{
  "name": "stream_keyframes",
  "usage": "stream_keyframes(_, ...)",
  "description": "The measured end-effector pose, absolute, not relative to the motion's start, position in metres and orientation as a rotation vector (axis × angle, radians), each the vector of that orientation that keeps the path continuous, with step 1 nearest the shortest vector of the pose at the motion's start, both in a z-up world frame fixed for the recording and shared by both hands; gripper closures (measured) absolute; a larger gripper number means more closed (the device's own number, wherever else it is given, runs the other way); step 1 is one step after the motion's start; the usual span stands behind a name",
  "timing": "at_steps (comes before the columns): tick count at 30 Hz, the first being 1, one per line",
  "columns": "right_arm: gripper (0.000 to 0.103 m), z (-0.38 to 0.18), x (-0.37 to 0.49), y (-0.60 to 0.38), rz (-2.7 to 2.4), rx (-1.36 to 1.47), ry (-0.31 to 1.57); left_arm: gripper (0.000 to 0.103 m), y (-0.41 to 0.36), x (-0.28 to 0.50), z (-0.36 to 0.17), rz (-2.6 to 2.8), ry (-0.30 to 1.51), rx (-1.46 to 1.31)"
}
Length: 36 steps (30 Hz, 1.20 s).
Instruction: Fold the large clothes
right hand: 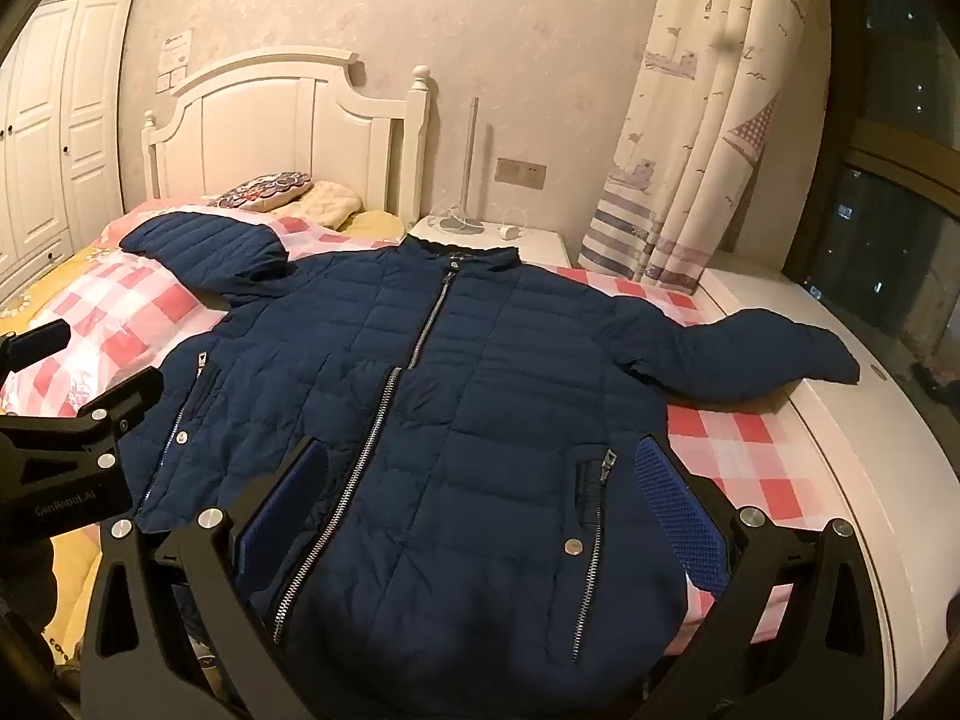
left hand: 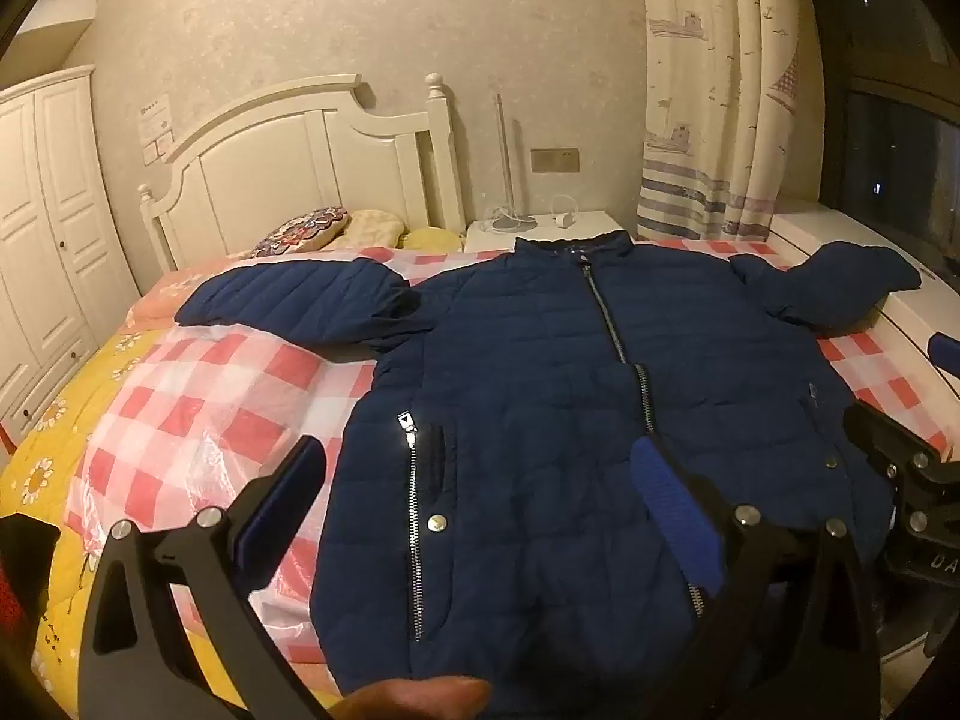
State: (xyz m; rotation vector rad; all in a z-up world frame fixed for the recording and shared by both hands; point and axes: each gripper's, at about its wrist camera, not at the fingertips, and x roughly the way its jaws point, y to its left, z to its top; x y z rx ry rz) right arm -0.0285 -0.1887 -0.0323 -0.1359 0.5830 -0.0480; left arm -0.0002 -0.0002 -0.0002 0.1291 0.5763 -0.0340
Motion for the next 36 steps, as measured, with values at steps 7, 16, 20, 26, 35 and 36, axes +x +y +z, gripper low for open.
stream_keyframes(7, 0.005, -0.03, -0.029, -0.183, -0.05, -0.141, 0.587, 0.002, 0.01, -0.003, 0.001, -0.04, 0.584, 0.115)
stream_keyframes(16, 0.005, -0.018, -0.034, -0.164, -0.08, -0.167, 0.569, 0.002, 0.031, -0.004, 0.0, -0.022, 0.569, 0.097)
stream_keyframes(20, 0.005, -0.013, -0.035, -0.157, -0.092, -0.156, 0.544, 0.002, 0.044, -0.001, -0.001, -0.001, 0.559, 0.081)
stream_keyframes(26, 0.005, -0.004, -0.028, -0.157, -0.15, -0.106, 0.499, 0.002, 0.043, 0.01, 0.0, -0.04, 0.529, 0.128)
stream_keyframes(35, 0.005, -0.005, 0.007, -0.173, -0.214, -0.041, 0.482, 0.002, 0.036, 0.069, -0.02, -0.133, 0.626, 0.121)
stream_keyframes(36, 0.005, -0.006, 0.012, -0.175, -0.23, -0.036, 0.492, 0.002, 0.035, 0.076, -0.024, -0.149, 0.637, 0.121)
